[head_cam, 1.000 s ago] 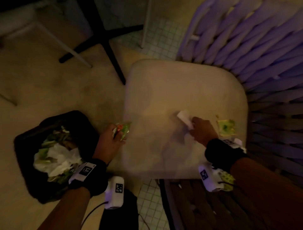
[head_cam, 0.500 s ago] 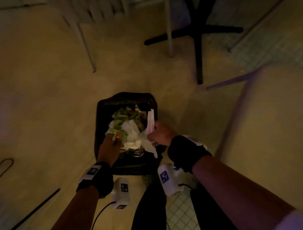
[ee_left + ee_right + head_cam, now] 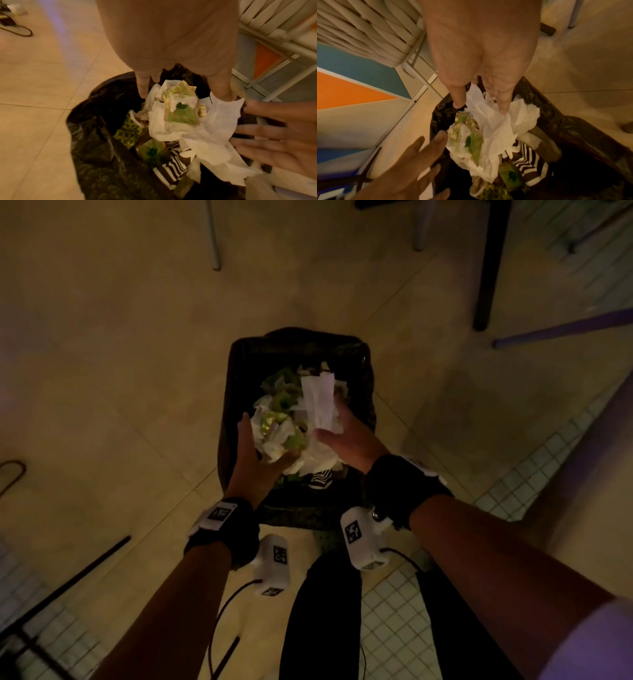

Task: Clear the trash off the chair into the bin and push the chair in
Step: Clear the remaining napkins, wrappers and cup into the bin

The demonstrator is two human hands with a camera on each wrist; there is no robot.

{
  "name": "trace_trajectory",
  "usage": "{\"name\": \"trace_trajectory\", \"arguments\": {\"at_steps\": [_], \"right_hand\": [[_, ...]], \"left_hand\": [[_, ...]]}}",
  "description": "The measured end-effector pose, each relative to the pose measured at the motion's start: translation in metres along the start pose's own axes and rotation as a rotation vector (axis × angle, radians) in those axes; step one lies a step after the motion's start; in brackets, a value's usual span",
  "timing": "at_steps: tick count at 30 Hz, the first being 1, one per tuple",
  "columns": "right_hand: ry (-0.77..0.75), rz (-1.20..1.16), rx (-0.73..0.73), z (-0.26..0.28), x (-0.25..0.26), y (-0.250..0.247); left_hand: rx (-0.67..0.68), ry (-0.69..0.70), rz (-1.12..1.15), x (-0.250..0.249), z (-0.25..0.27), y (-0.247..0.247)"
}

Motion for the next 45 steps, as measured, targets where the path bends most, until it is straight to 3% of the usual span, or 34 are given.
{"name": "trace_trajectory", "arguments": {"at_steps": [5, 7, 10, 13, 18, 20, 22, 25, 27, 30, 34, 36, 38, 40, 43, 45], "right_hand": [[-0.029, -0.144, 0.122, 0.053, 0.009, -0.013], [-0.022, -0.294, 0.085, 0.083, 0.015, -0.032], [0.021, -0.415, 0.033, 0.132, 0.011, -0.080], [0.027, -0.558, -0.060, 0.183, -0.011, -0.162], [0.019, -0.399, -0.613, 0.298, -0.107, -0.374], [0.153, -0.230, -0.883, 0.351, -0.167, -0.450], [0.380, -0.123, -1.038, 0.394, -0.235, -0.503], [0.669, -0.048, -0.937, 0.415, -0.310, -0.531], [0.725, -0.054, -0.882, 0.412, -0.333, -0.534], [0.732, 0.059, -0.932, 0.408, -0.338, -0.546], [0.572, 0.058, -0.704, 0.397, -0.323, -0.551], [0.391, -0.160, -0.519, 0.393, -0.301, -0.544], [0.241, -0.453, -0.316, 0.393, -0.279, -0.524], [0.191, -0.528, -0.209, 0.400, -0.264, -0.514], [0.245, -0.465, -0.256, 0.413, -0.271, -0.522], [0.366, -0.311, -0.312, 0.423, -0.297, -0.533]], "left_hand": [[-0.030, -0.017, -0.250, -0.016, 0.032, -0.006], [-0.045, 0.037, -0.309, -0.037, 0.041, 0.002], [-0.008, 0.121, -0.438, -0.082, 0.051, 0.036], [0.059, 0.252, -0.532, -0.143, 0.063, 0.095], [0.089, 0.563, -0.761, -0.245, 0.097, 0.236], [0.155, 0.647, -0.728, -0.272, 0.121, 0.302], [0.246, 0.744, -0.713, -0.290, 0.145, 0.369], [0.393, 0.826, -0.707, -0.294, 0.176, 0.457], [0.456, 0.883, -0.724, -0.292, 0.197, 0.503], [0.570, 0.910, -0.744, -0.282, 0.224, 0.554], [0.689, 0.836, -0.723, -0.272, 0.243, 0.596], [0.788, 0.763, -0.666, -0.270, 0.252, 0.616], [0.914, 0.591, -0.534, -0.266, 0.259, 0.635], [0.988, 0.412, -0.400, -0.265, 0.265, 0.650], [1.011, 0.227, -0.285, -0.263, 0.271, 0.661], [0.969, 0.219, -0.323, -0.263, 0.270, 0.660]]}}
Point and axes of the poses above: each hand's wrist, its own z-axis away from the middle knuckle, its own y-axis out of the palm, x = y × z, the point moved 10 cm from there along -z, towards the middle knuckle
